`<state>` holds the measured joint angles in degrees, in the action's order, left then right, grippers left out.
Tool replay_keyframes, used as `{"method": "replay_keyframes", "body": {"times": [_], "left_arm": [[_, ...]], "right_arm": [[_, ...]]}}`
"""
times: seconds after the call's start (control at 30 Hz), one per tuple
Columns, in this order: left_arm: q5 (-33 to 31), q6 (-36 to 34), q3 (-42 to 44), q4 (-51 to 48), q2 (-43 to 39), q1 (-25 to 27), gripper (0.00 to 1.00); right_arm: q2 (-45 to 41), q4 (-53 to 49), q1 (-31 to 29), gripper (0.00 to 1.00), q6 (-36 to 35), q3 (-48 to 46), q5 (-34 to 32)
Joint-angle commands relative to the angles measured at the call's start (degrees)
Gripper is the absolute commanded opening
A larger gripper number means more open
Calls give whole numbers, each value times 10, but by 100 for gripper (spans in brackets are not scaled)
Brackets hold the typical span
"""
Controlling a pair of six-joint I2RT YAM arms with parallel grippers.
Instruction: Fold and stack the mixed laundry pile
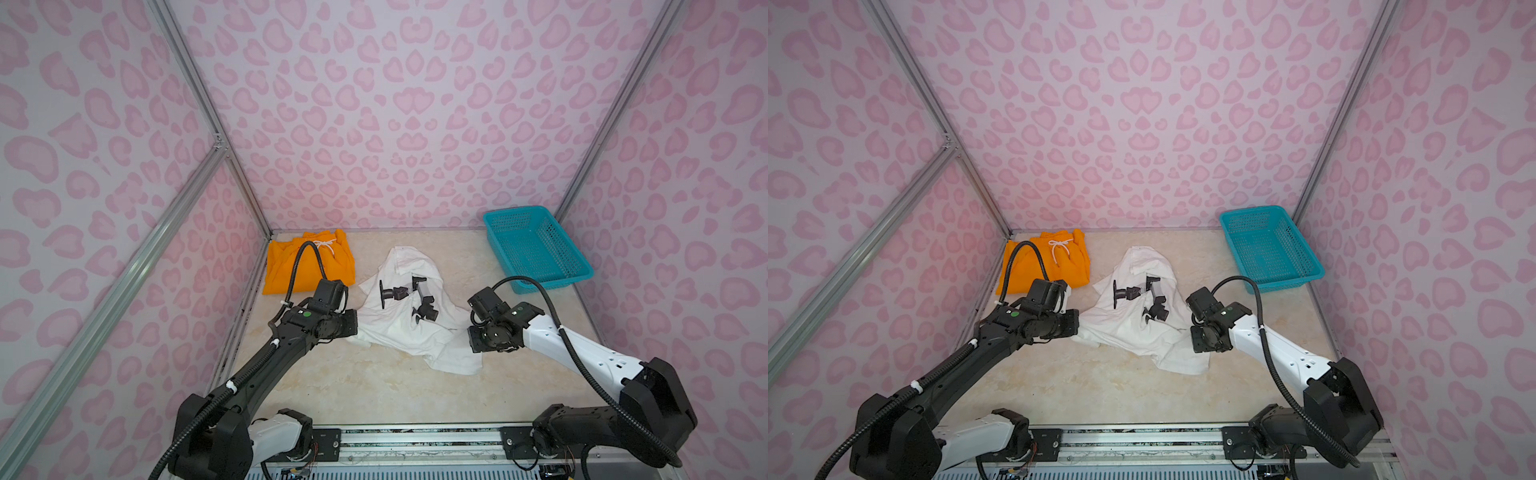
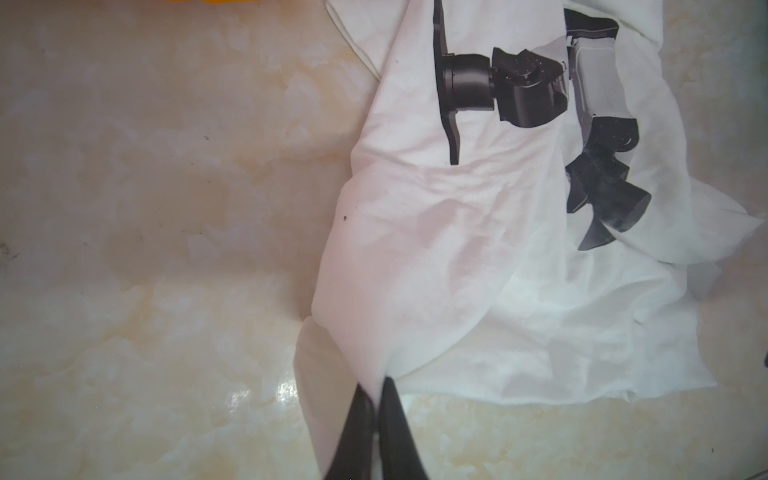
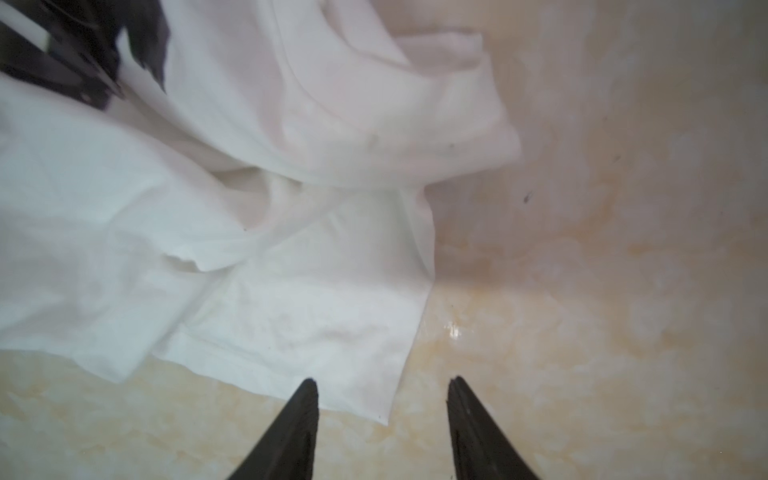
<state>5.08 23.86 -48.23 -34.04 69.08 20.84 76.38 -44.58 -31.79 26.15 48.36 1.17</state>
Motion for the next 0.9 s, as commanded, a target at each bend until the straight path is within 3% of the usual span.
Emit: {"method": "replay_keyframes", "body": {"times": [0.0, 0.27, 0.57, 0.73, 0.87], "left_arm": [[19, -4, 6, -2, -7, -1, 3], [24, -5, 19, -7, -26, -1, 3], [25, -3, 19, -8, -29, -1, 3], [27, -1, 16, -11, -28, -1, 3], [28, 2, 17, -12, -31, -1, 3]], "right_arm": [[-6, 8, 8, 52, 31, -41, 40], [-54, 95, 9, 51, 82, -135, 120], [-13, 152, 33, 45, 55, -160, 122], [1, 180, 43, 35, 38, -166, 143], [-6, 182, 43, 19, 33, -166, 167]]}}
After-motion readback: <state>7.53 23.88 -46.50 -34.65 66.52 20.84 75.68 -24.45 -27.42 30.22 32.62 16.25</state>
